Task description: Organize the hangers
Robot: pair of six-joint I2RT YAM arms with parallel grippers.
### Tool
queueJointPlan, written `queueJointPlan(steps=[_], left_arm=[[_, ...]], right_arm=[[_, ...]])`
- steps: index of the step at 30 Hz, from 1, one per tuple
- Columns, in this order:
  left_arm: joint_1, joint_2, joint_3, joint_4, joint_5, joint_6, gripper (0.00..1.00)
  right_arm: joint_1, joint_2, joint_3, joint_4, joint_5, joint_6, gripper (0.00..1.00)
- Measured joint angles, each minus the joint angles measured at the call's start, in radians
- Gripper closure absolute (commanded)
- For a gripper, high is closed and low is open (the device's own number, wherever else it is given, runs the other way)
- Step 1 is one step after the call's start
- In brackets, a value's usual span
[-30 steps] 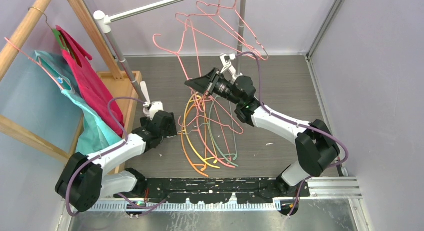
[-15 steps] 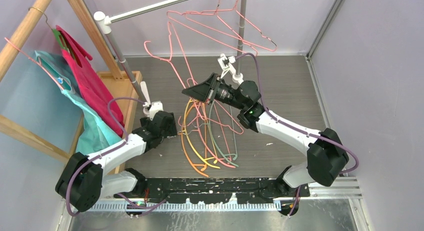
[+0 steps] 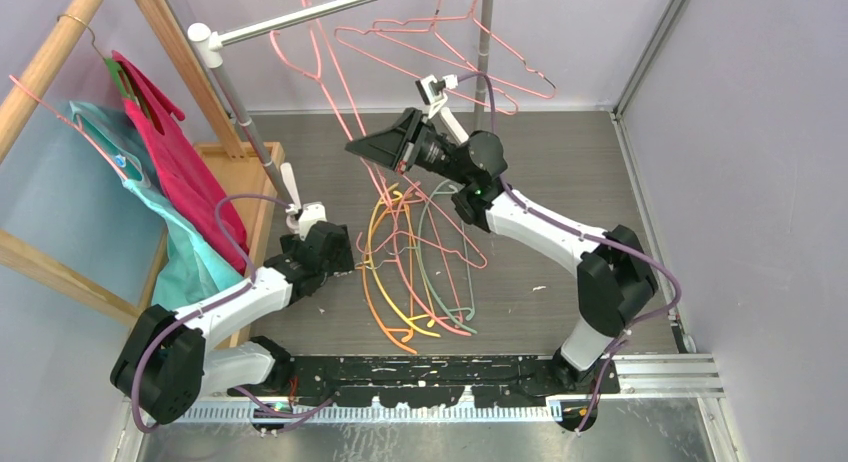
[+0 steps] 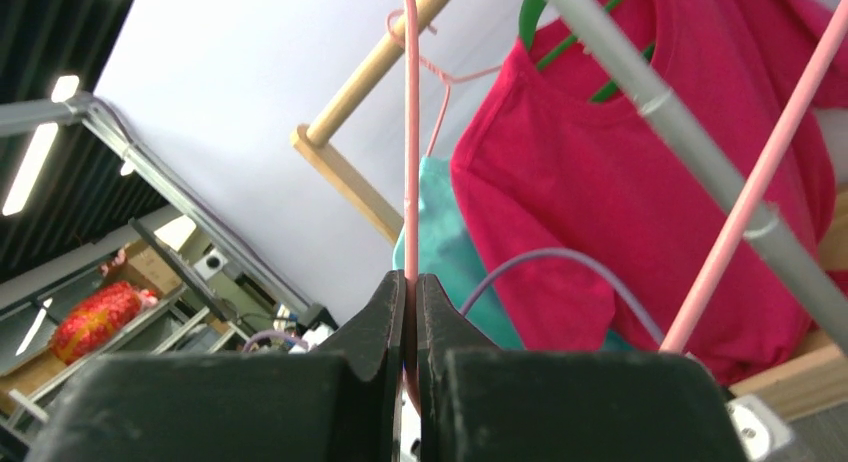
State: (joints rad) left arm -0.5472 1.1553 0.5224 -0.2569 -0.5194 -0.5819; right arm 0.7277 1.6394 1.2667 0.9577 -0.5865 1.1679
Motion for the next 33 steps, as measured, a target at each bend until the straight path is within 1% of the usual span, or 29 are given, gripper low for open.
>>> queueJointPlan(steps=[6, 11, 15, 18, 25, 30, 31, 33], left_arm=[[0.0, 0.0, 0.015, -0.005, -0.004, 0.008, 0.02], [0.0, -0.001, 0.016, -0.008, -0.008, 0.018, 0.02], [0.0, -0.002, 0.016, -0.011, -0.011, 0.022, 0.02], [0.0, -0.007, 0.016, -0.014, -0.015, 0.023, 0.02], [0.0, -0.019, 0.016, -0.017, -0.019, 0.024, 0.02], [0.0, -0.019, 0.016, -0.018, -0.019, 0.025, 0.02], [0.0, -0.019, 0.016, -0.019, -0.019, 0.025, 0.02], [0.0, -0.02, 0.016, -0.021, -0.019, 0.025, 0.02]], right_arm=[[-0.051, 0.098, 0.093, 0.06, 0.032, 0.082, 0.98], [-0.084, 0.225, 0.172, 0.138, 0.073, 0.193, 0.98], [-0.103, 0.299, 0.179, 0.159, 0.113, 0.259, 0.98], [-0.116, 0.309, 0.154, 0.17, 0.145, 0.285, 0.98], [-0.147, 0.283, 0.048, 0.291, 0.22, 0.327, 0.98], [-0.186, 0.283, 0.031, 0.338, 0.244, 0.37, 0.97], [-0.195, 0.283, 0.031, 0.343, 0.249, 0.379, 0.96], [-0.206, 0.283, 0.031, 0.349, 0.255, 0.389, 0.88]])
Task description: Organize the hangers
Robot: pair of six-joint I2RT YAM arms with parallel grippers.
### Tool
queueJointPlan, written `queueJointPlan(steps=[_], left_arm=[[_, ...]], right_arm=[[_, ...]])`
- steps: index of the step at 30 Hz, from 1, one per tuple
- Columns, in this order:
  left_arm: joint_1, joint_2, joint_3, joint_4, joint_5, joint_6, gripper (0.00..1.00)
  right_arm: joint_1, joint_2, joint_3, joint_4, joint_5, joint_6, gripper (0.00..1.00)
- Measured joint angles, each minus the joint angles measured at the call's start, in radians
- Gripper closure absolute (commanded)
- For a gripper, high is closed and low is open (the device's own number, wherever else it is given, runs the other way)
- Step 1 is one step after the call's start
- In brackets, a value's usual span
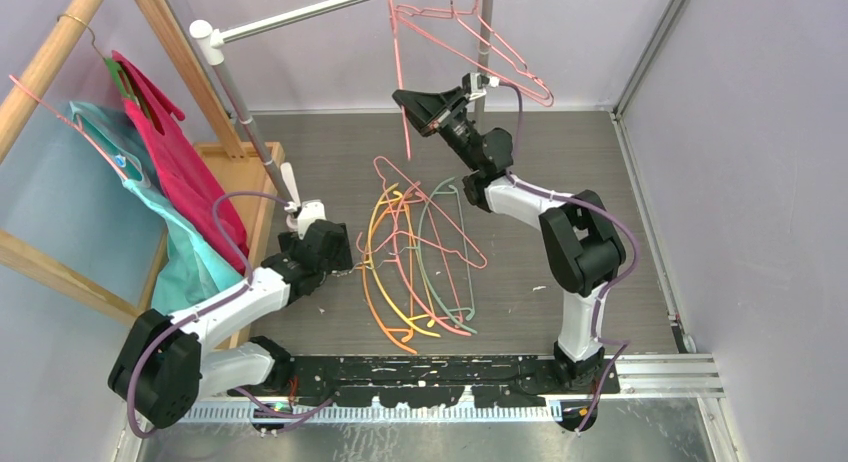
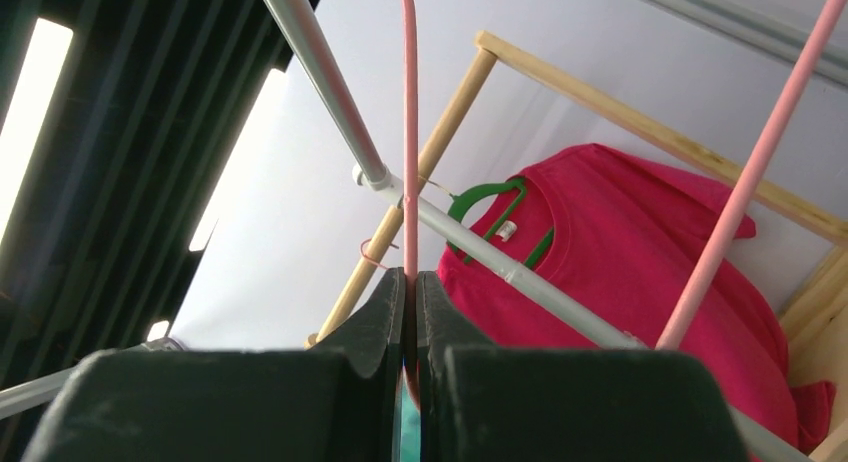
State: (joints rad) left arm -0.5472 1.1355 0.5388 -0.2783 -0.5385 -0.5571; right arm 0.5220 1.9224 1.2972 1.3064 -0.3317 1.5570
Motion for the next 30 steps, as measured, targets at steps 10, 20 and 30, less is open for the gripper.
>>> queueJointPlan(steps=[10, 20, 30], left_arm=[[0.0, -0.01, 0.0, -0.004, 0.0, 0.0, 0.02], [0.0, -0.006, 0.0, -0.003, 0.0, 0.0, 0.02], [0.0, 0.056, 0.006, -0.003, 0.002, 0.0, 0.02]], right_arm=[[-0.015, -0.061, -0.093, -0.007, 0.007, -0.034, 0.48], [-0.006, -0.472, -0.3, -0.343, 0.054, -0.383, 0.3], [0.003, -0.718, -0.409, -0.83, 0.291, -0.836, 0.25]])
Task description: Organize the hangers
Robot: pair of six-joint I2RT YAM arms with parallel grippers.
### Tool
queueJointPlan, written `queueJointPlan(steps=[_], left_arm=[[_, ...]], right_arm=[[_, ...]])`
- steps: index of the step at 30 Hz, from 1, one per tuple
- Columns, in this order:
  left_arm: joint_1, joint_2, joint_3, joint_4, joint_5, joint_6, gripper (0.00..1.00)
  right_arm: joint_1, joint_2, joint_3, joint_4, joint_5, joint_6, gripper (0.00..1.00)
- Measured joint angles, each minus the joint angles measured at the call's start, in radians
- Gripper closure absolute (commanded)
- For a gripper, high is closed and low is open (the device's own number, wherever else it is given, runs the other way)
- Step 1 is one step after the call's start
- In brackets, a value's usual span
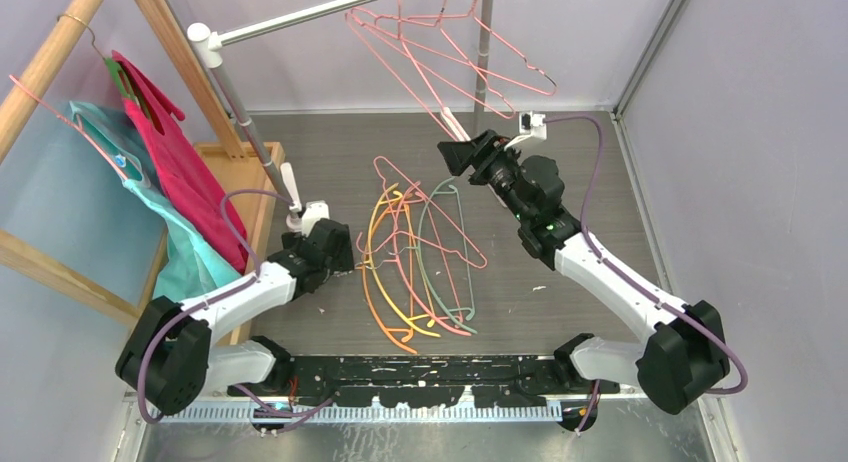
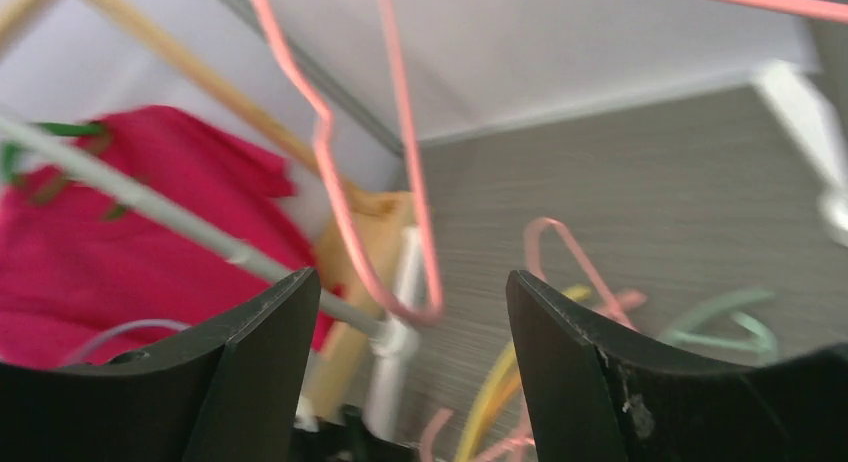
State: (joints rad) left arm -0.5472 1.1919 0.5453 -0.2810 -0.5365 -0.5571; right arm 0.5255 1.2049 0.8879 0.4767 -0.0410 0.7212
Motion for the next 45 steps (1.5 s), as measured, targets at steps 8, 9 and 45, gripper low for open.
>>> queueJointPlan(steps=[8, 9, 45], left_arm=[[0.0, 0.039, 0.027, 0.014, 0.003, 0.0, 0.02], [0.0, 0.044, 0.028, 0.016, 0.003, 0.0, 0.02], [0.0, -0.024, 0.042, 0.02, 0.018, -0.003, 0.02]], right_arm=[[0.038, -0.07, -0.045, -0.332, 0.294, -0.2, 0.27], [0.045, -0.089, -0.064, -0.354, 0.32, -0.216, 0.28], [0.284, 0.346, -0.112, -0.394, 0.405, -0.576, 0.5]])
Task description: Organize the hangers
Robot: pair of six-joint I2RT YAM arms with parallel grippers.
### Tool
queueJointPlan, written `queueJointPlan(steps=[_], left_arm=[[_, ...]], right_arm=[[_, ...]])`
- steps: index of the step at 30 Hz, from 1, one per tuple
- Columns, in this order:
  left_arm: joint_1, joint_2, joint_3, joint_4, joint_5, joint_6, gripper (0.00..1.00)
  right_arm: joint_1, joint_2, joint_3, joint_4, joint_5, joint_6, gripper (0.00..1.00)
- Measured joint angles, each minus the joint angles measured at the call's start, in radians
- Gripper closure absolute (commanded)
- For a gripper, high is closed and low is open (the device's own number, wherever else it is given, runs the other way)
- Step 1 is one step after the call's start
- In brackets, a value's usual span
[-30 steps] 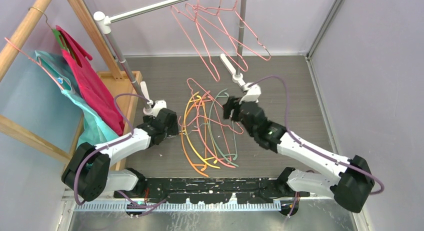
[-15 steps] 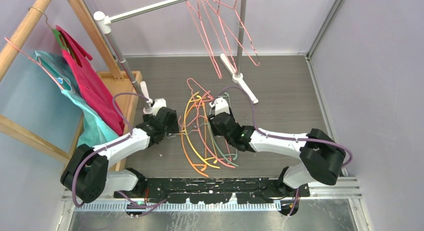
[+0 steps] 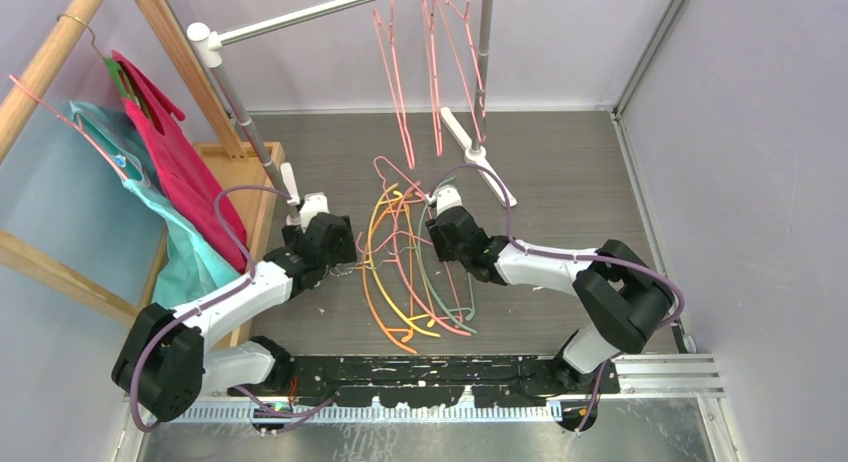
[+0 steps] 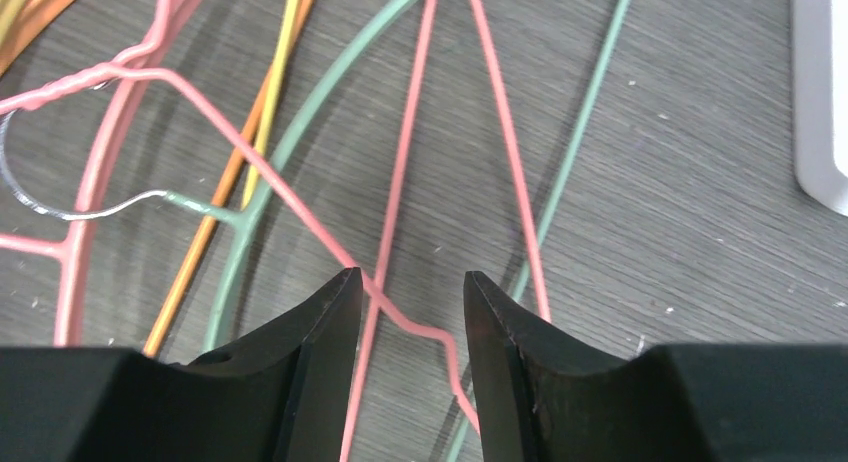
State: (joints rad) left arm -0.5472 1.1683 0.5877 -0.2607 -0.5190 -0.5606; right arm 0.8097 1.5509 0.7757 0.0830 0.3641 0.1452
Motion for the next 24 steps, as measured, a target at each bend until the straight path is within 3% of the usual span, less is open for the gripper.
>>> queueJointPlan(steps=[6, 18, 21, 24], left_arm=[[0.0, -0.005, -0.004, -0.006, 0.0, 0.0, 0.02], [0.0, -0.051, -0.021, -0.018, 0.0, 0.0, 0.02], [0.0, -0.07, -0.024, -0.026, -0.001, 0.0, 0.02], [0.0, -0.085, -0.028, -0.029, -0.001, 0.0, 0.02]], right_arm=[[0.001, 0.0, -0.022, 0.021, -0.071, -0.016, 0.44], [-0.011, 0.072, -0.033, 0.029, -0.05, -0.057, 0.44], [-0.018, 0.093, -0.026, 0.04, -0.05, -0.062, 0.54], [-0.018, 0.095, -0.026, 0.045, -0.066, -0.062, 0.8]])
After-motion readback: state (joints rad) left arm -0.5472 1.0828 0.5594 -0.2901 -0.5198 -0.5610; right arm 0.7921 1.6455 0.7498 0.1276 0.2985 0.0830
